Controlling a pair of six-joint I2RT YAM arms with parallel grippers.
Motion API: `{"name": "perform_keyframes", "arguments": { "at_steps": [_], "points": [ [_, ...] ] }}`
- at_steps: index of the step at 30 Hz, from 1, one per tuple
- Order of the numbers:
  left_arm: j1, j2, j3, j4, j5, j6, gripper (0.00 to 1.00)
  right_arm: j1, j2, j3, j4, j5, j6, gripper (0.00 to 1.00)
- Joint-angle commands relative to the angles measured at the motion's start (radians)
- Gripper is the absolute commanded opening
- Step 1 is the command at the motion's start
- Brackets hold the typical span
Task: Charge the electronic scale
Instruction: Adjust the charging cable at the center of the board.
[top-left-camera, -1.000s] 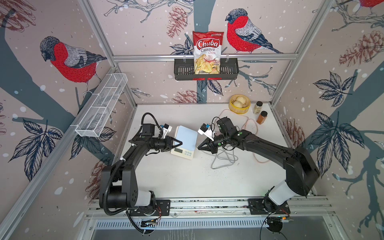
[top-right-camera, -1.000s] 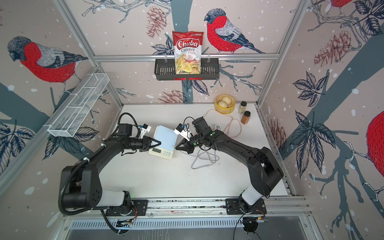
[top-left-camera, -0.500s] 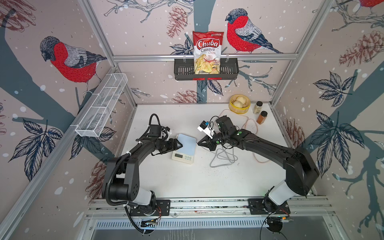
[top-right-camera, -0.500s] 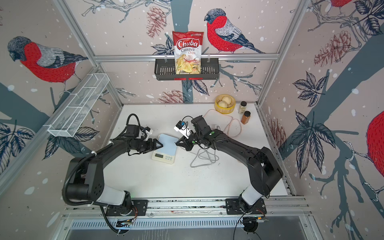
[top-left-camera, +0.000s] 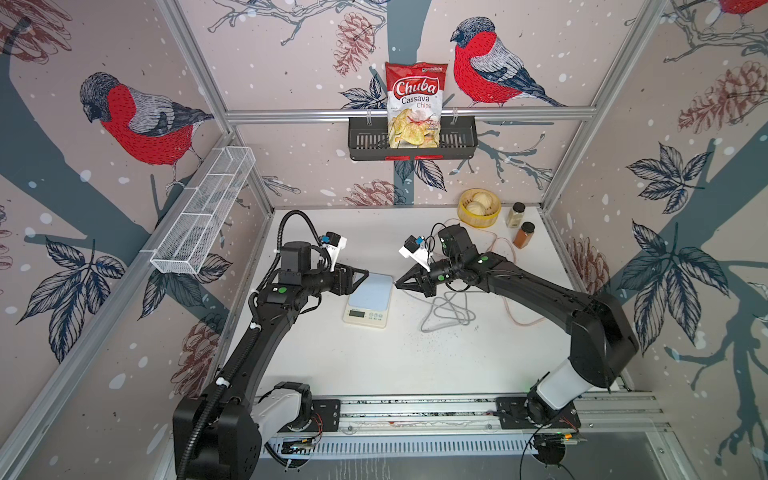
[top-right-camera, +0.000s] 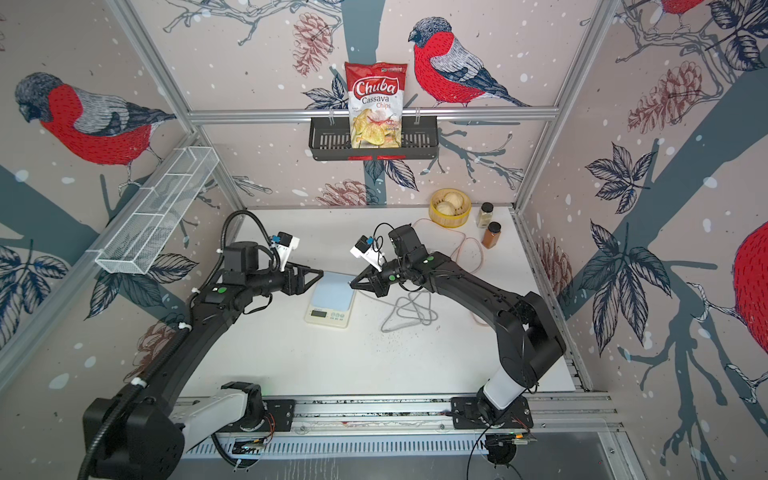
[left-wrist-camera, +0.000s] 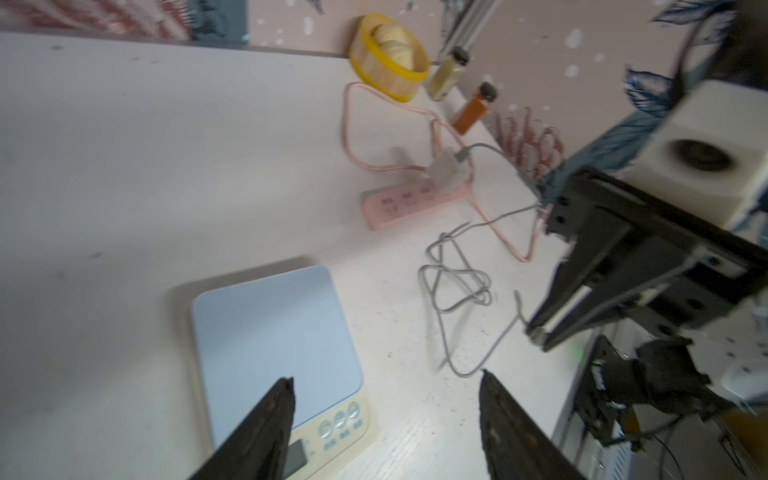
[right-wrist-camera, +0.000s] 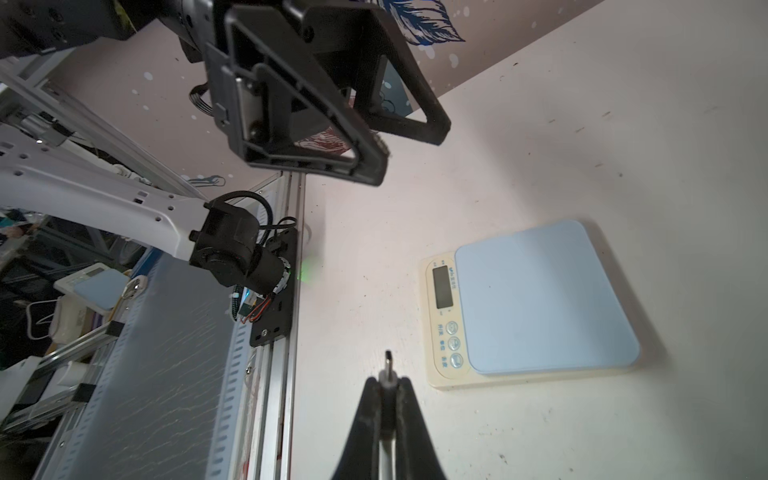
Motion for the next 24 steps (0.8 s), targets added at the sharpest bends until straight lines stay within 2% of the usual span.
{"name": "perform_keyframes", "arguments": {
  "at_steps": [1, 5, 7, 10, 17, 24],
  "points": [
    [-0.078, -0.03, -0.003, 0.193, 0.193, -0.002, 0.66, 0.0, 0.01, 0.023, -0.017, -0.129, -0.053, 0.0],
    [-0.129, -0.004, 0.006, 0.233, 0.253, -0.029, 0.53, 0.001, 0.045, 0.079, -0.086, -0.205, -0.088, 0.0],
    [-0.139, 0.016, 0.011, 0.211, 0.258, -0.019, 0.45, 0.001, 0.056, 0.094, -0.111, -0.216, -0.102, 0.0],
    [-0.139, 0.035, 0.004, 0.167, 0.263, 0.014, 0.37, 0.001, 0.061, 0.102, -0.113, -0.222, -0.106, 0.0],
    [-0.139, 0.043, -0.033, 0.17, 0.306, 0.009, 0.33, -0.002, 0.062, 0.109, -0.104, -0.232, -0.088, 0.0],
    [-0.14, 0.066, -0.029, 0.153, 0.334, 0.011, 0.17, -0.001, 0.056, 0.111, -0.101, -0.236, -0.085, 0.0]
  ]
}}
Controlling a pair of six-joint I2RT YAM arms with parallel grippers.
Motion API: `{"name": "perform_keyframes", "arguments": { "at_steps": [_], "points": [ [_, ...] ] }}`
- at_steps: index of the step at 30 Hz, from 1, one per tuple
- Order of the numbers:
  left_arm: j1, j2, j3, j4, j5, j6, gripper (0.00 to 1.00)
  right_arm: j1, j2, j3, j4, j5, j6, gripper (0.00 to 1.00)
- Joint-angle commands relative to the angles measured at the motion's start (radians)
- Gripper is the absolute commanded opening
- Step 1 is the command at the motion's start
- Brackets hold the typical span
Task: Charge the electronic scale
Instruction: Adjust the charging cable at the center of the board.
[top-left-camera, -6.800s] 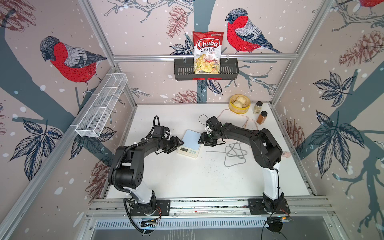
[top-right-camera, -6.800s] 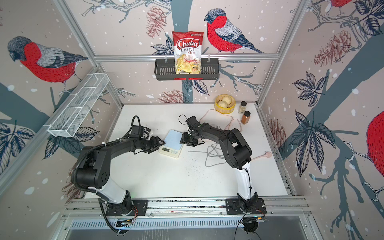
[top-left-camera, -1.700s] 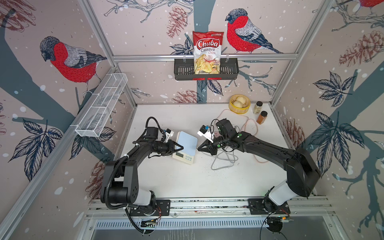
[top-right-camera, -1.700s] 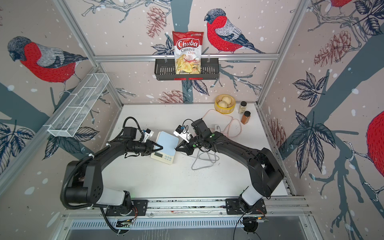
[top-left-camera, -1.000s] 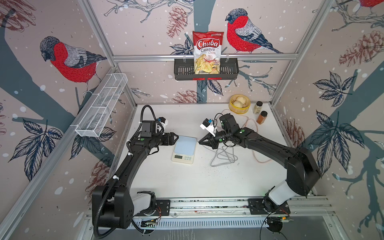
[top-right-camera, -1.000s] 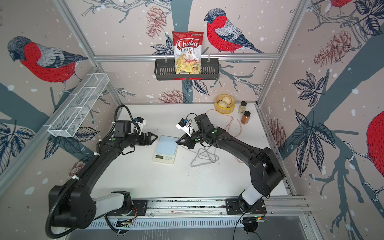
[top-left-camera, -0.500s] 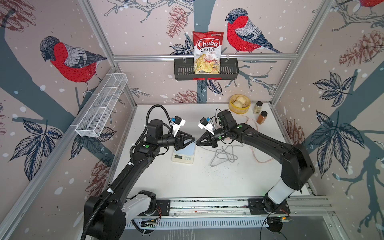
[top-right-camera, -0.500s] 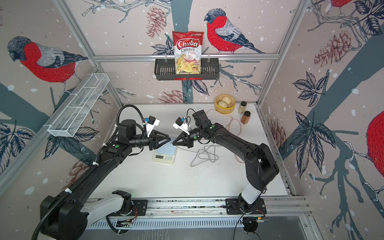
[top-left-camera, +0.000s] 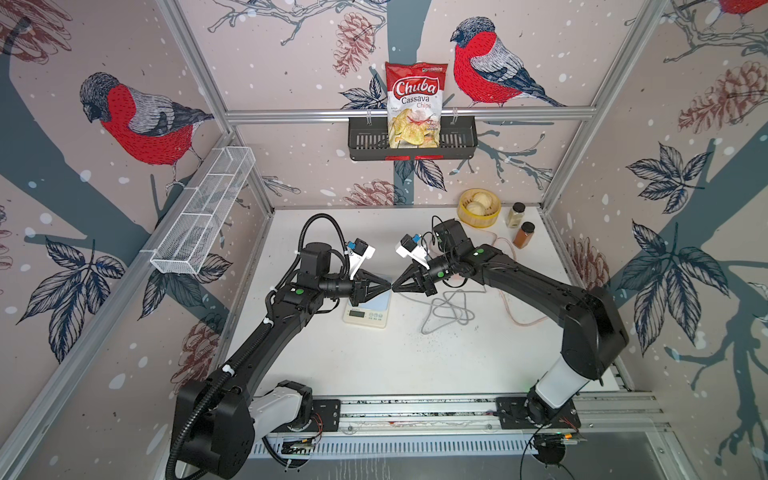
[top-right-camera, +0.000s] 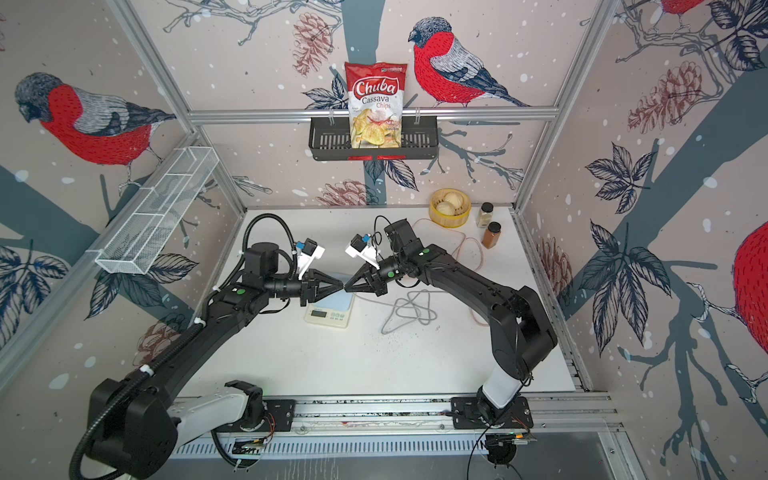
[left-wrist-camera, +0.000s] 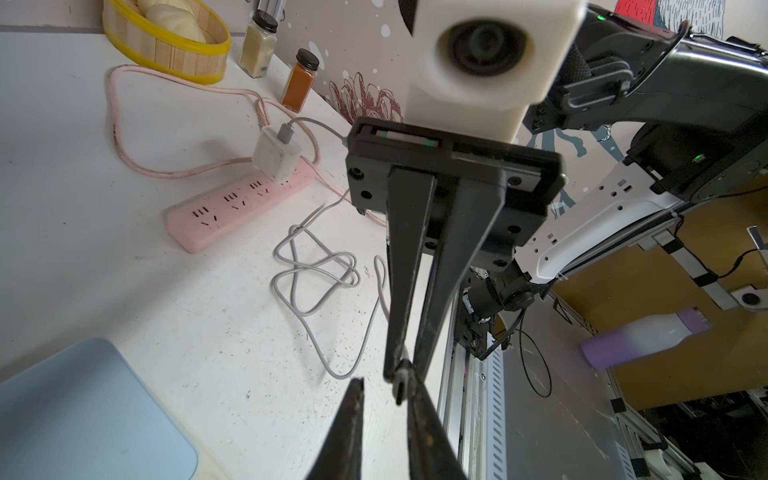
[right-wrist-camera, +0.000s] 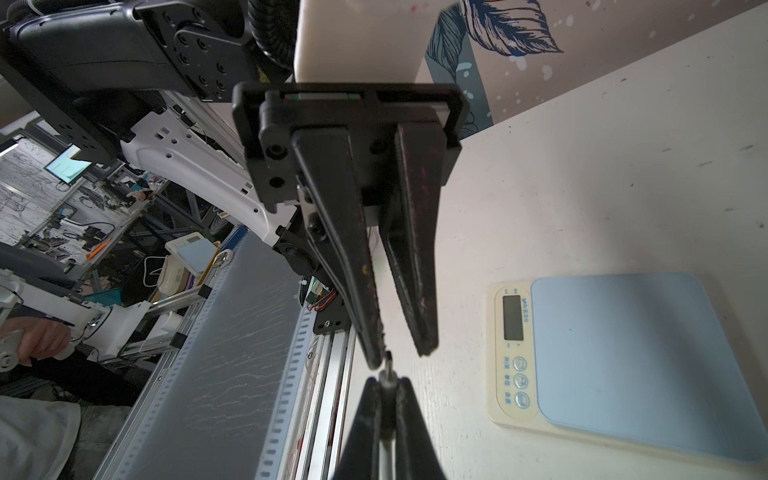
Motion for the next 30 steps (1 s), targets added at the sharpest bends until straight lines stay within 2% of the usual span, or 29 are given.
{"name": "perform_keyframes", "arguments": {
  "at_steps": [1, 5, 13, 14, 16, 18, 19, 20, 22, 25, 27, 30],
  "points": [
    [0.0, 0.01, 0.005, 0.013, 0.039, 0.016, 0.15, -0.001, -0.002, 0.008, 0.0, -0.026, -0.002, 0.0],
    [0.0, 0.023, 0.009, 0.006, 0.054, 0.012, 0.1, 0.001, 0.001, 0.01, 0.003, -0.029, 0.0, 0.0],
    [0.0, 0.036, 0.01, 0.001, 0.077, -0.004, 0.07, 0.002, 0.008, 0.01, 0.002, -0.019, 0.002, 0.0],
    [-0.001, 0.038, 0.012, -0.002, 0.077, -0.009, 0.05, 0.002, 0.009, 0.012, 0.002, -0.011, 0.005, 0.03],
    [-0.001, 0.048, 0.02, -0.011, 0.067, -0.019, 0.0, 0.002, 0.012, 0.014, 0.004, 0.017, 0.012, 0.16],
    [0.0, 0.062, 0.03, -0.03, 0.051, -0.025, 0.0, 0.001, 0.01, 0.015, 0.005, 0.05, 0.018, 0.23],
    [-0.001, 0.07, 0.033, -0.038, 0.039, -0.032, 0.0, 0.0, 0.009, 0.014, 0.01, 0.08, 0.026, 0.32],
    [0.001, 0.079, 0.037, -0.042, 0.03, -0.039, 0.0, -0.001, 0.004, 0.011, 0.018, 0.109, 0.042, 0.37],
    [0.0, 0.089, 0.042, -0.043, 0.017, -0.059, 0.0, -0.007, -0.011, 0.004, 0.024, 0.143, 0.052, 0.42],
    [0.008, 0.105, 0.055, -0.064, -0.02, -0.089, 0.0, -0.016, -0.063, -0.042, 0.071, 0.246, 0.095, 0.48],
    [0.02, 0.115, 0.065, -0.093, -0.06, -0.124, 0.0, -0.003, -0.117, -0.093, 0.117, 0.399, 0.111, 0.47],
    [0.048, 0.132, 0.07, -0.11, -0.087, -0.21, 0.0, 0.09, -0.196, -0.168, 0.164, 0.718, 0.043, 0.47]
  ]
}}
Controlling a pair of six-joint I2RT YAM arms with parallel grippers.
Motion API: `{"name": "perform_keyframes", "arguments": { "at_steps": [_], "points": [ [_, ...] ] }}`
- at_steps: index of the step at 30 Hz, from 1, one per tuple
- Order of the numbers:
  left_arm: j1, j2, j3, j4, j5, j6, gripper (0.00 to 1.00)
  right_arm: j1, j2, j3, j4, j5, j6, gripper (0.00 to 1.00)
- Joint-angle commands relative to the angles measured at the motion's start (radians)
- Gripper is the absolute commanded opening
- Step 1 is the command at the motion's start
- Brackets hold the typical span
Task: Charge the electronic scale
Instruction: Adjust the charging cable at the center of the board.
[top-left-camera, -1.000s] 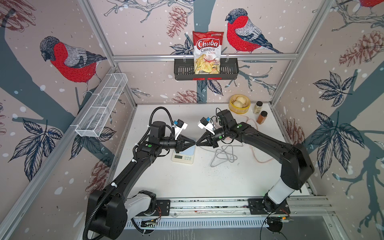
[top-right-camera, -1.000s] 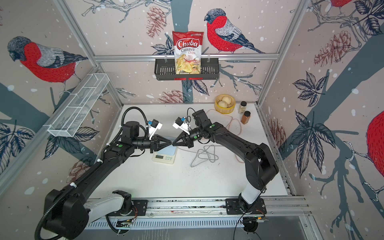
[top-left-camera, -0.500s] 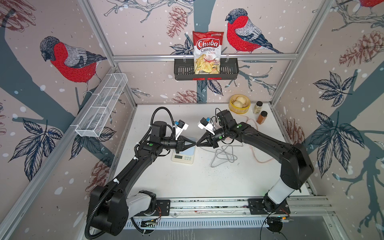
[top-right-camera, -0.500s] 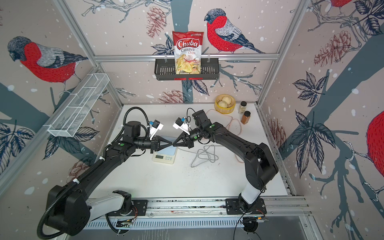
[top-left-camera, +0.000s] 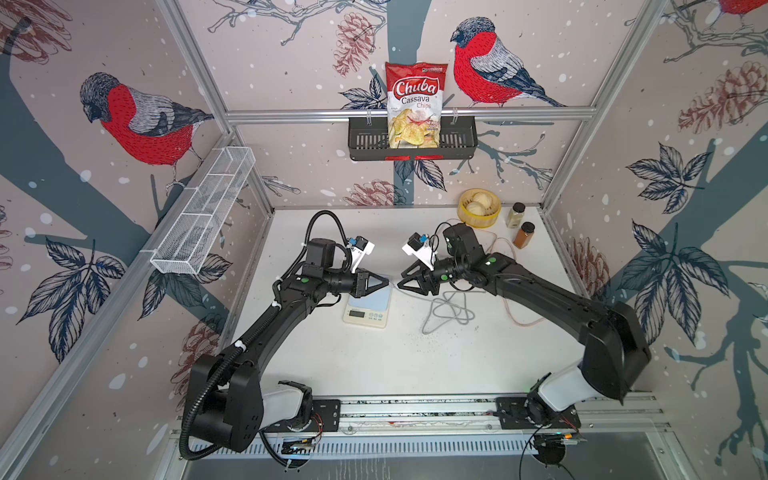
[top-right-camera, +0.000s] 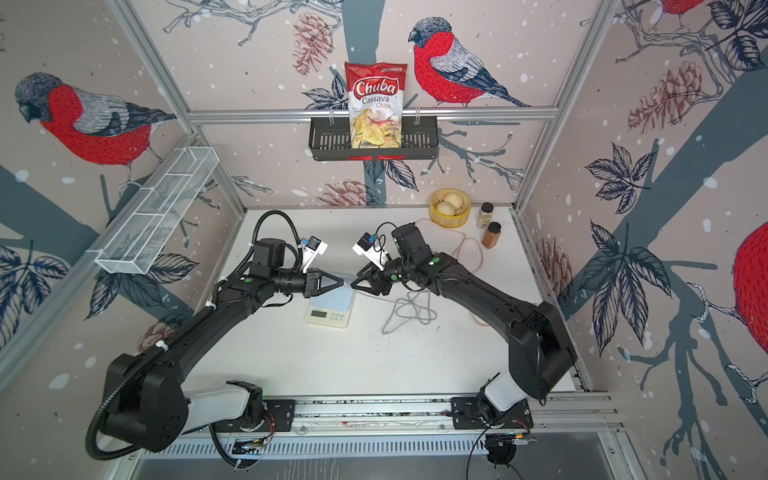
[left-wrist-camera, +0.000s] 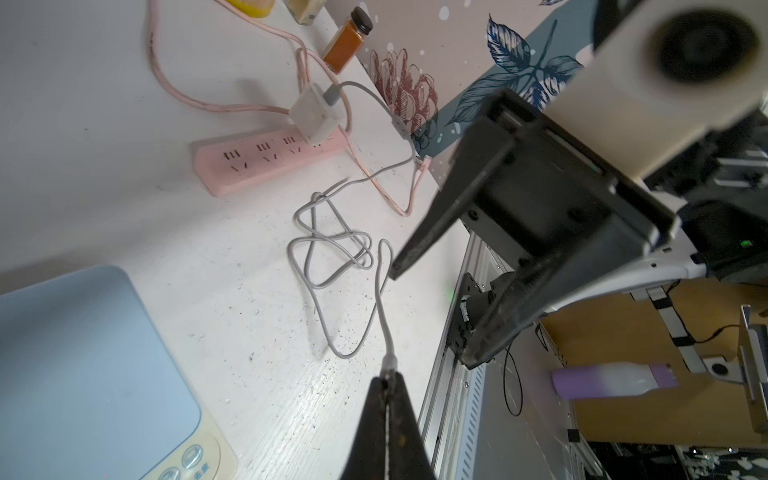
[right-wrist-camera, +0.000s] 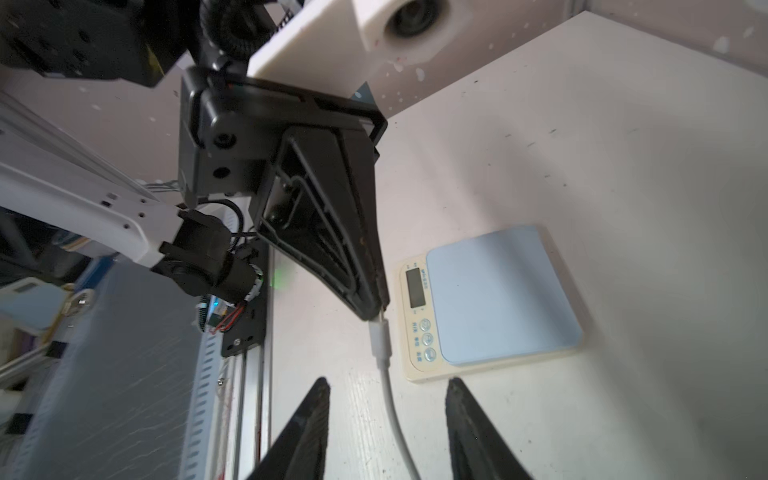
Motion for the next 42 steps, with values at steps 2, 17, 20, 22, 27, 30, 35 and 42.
{"name": "perform_keyframes", "arguments": {
  "at_steps": [2, 17, 20, 22, 27, 30, 35, 42],
  "points": [
    [0.036, 0.015, -0.002, -0.02, -0.046, -0.156, 0.0, 0.115, -0.062, -0.064, 0.104, 0.45, -0.079, 0.45],
    [0.05, 0.005, 0.004, 0.025, -0.007, -0.274, 0.0, 0.201, 0.05, 0.026, 0.071, 0.519, -0.187, 0.38],
    [0.051, 0.005, -0.001, 0.024, -0.009, -0.274, 0.0, 0.203, 0.047, 0.026, 0.063, 0.486, -0.187, 0.38],
    [0.051, 0.005, -0.003, 0.023, -0.007, -0.273, 0.0, 0.202, 0.048, 0.023, 0.054, 0.471, -0.189, 0.37],
    [0.052, 0.008, -0.001, 0.026, -0.003, -0.276, 0.0, 0.202, 0.072, 0.029, 0.019, 0.488, -0.193, 0.3],
    [0.053, 0.008, 0.001, 0.032, 0.009, -0.278, 0.0, 0.203, 0.089, 0.044, 0.002, 0.499, -0.19, 0.24],
    [0.058, 0.005, 0.001, 0.028, 0.014, -0.278, 0.0, 0.204, 0.085, 0.051, 0.014, 0.509, -0.183, 0.12],
    [0.061, 0.005, -0.006, 0.018, 0.009, -0.272, 0.0, 0.205, 0.065, 0.05, 0.024, 0.521, -0.172, 0.19]
  ]
}}
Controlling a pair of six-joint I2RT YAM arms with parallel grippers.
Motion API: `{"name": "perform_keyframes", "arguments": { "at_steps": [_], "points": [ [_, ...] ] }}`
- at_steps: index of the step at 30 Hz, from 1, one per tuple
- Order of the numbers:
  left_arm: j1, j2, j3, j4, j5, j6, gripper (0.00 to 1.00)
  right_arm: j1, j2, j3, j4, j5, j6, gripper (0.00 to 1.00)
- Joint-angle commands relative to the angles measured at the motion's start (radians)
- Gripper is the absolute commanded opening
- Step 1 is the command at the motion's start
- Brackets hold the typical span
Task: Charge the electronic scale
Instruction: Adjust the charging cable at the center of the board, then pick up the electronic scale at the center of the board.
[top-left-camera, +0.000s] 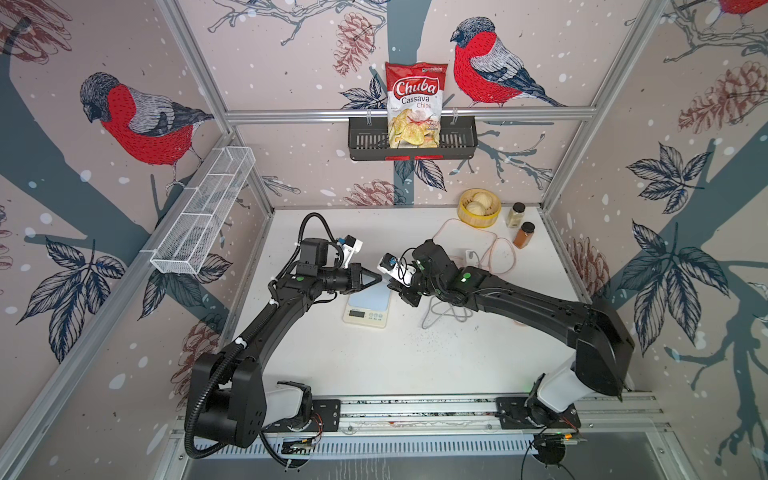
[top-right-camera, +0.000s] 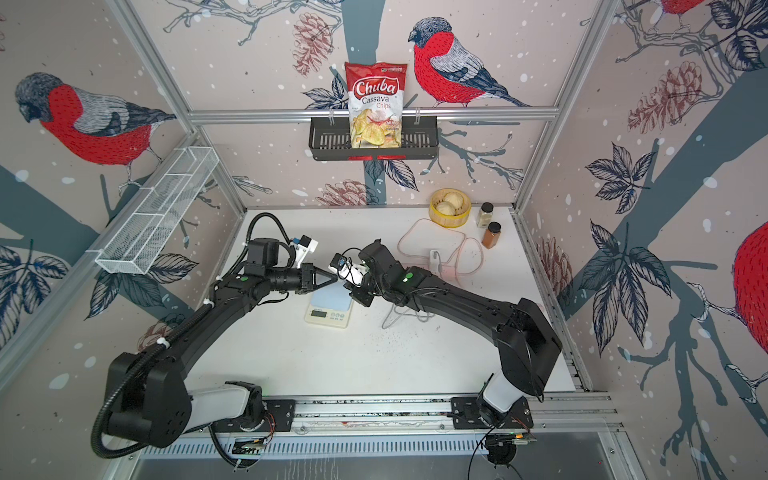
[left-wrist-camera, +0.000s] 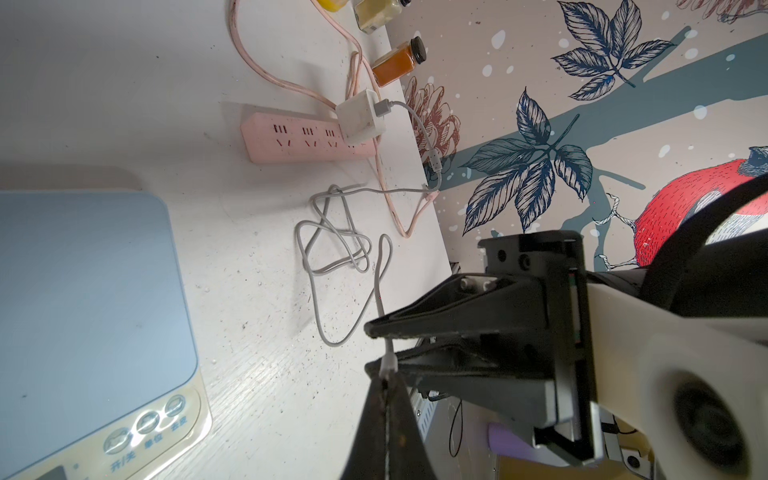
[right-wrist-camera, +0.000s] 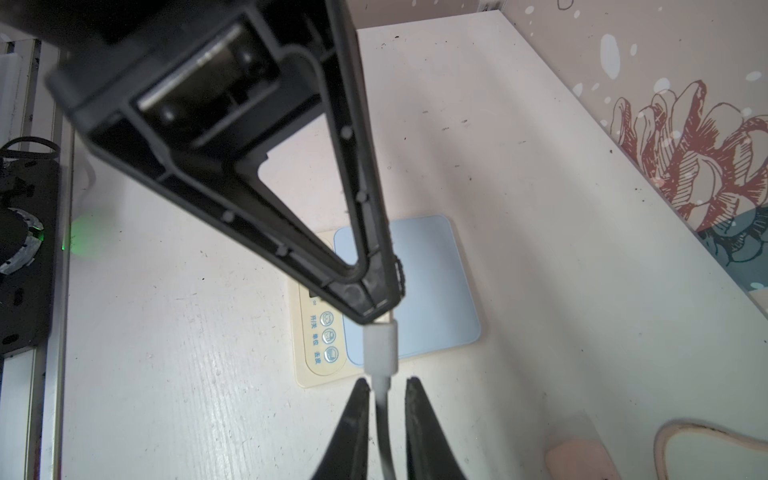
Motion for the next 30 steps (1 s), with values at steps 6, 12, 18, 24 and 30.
{"name": "perform_keyframes", "arguments": {
  "at_steps": [6, 12, 18, 24, 30],
  "points": [
    [0.005, -0.005, 0.001, 0.009, 0.015, -0.005, 0.0, 0.006, -0.014, 0.003, 0.008, 0.012, 0.003, 0.06],
    [0.005, -0.015, 0.011, -0.008, 0.003, 0.021, 0.09, 0.006, -0.009, -0.002, -0.002, 0.006, 0.006, 0.0],
    [0.045, -0.069, 0.024, -0.103, -0.141, 0.114, 0.7, -0.006, -0.01, -0.057, -0.009, 0.004, 0.052, 0.0],
    [0.162, -0.049, -0.041, -0.198, -0.337, 0.168, 0.97, -0.01, -0.003, -0.209, 0.025, -0.024, 0.135, 0.0],
    [0.231, 0.025, -0.158, -0.134, -0.399, 0.191, 0.97, -0.019, 0.064, -0.276, 0.052, -0.031, 0.214, 0.0]
  ]
}}
